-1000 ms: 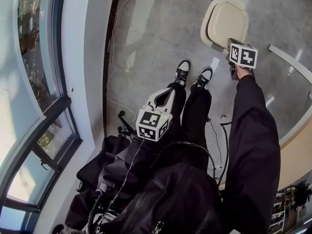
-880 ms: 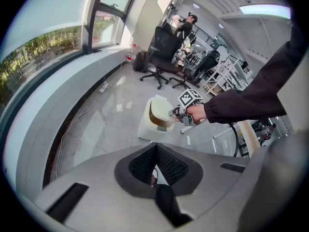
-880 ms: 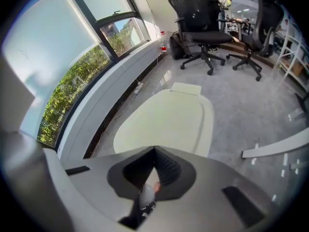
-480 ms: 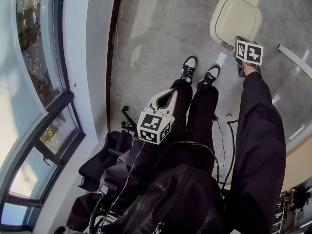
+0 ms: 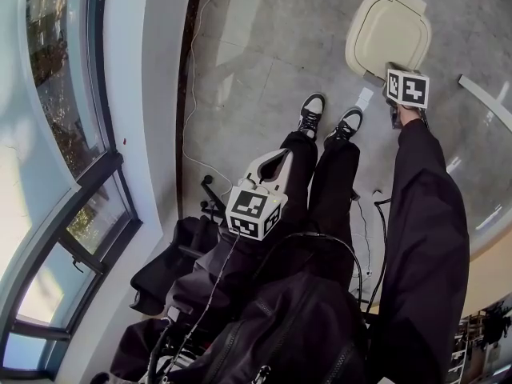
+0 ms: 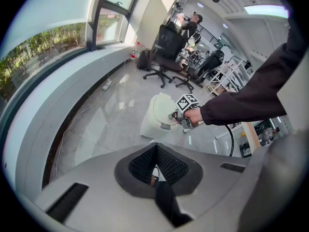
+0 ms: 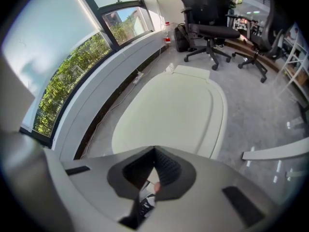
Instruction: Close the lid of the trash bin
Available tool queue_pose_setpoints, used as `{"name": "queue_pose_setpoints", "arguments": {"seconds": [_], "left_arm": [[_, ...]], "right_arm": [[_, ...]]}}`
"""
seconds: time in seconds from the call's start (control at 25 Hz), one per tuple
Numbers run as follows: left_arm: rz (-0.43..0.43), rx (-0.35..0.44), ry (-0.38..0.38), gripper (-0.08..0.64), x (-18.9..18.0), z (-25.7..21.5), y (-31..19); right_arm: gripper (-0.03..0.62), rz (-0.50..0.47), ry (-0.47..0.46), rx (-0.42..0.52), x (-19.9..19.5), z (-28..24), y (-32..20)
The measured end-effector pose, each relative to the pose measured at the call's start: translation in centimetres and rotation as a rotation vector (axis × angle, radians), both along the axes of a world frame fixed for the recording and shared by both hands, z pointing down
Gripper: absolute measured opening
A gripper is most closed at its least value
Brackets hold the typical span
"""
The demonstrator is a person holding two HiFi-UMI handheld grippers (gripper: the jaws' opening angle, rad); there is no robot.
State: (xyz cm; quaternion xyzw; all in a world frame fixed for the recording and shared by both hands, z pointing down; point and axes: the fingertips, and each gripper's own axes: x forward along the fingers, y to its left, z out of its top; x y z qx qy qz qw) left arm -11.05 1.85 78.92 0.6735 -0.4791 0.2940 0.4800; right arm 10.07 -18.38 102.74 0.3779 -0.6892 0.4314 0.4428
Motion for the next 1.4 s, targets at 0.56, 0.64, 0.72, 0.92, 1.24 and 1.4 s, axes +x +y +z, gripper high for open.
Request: {"name": "queue_pose_setpoints", "arguments": {"seconds": [0.56,0.64,0.72,0.92,1.24,1.4], "left_arm": [[0.024,0.083,0.008,0.000,0.7,-2.8,-2.3],[0.043,0.115,0.016,0.000,1.5,-4.7,-3.0],[0.070,0.148,0.016,0.000,2.4,-6.6,-3.5],[0.130,0.272,0.015,0.000,4.7,-11.5,-6.0],[0.190,0.524,0.047,0.000,8.3,-24.3,-9.8],[0.211,0.641,0.082,0.000,10.5,-31.7,-10.6]], "right_arm": [[0.005,0.101,-0.055,0.101,1.4,-6.0,-0.2],[0.005,0.134,-0.074,0.125,2.0,-9.0,0.4],[0.005,0.140,-0.084,0.157,2.6,-12.0,1.2],[0.005,0.106,-0.087,0.312,4.1,-21.0,0.6],[0.005,0.220,-0.181,0.615,5.0,-42.3,3.3],[0.005,0.165,-0.166,0.753,3.9,-51.6,6.9]]}}
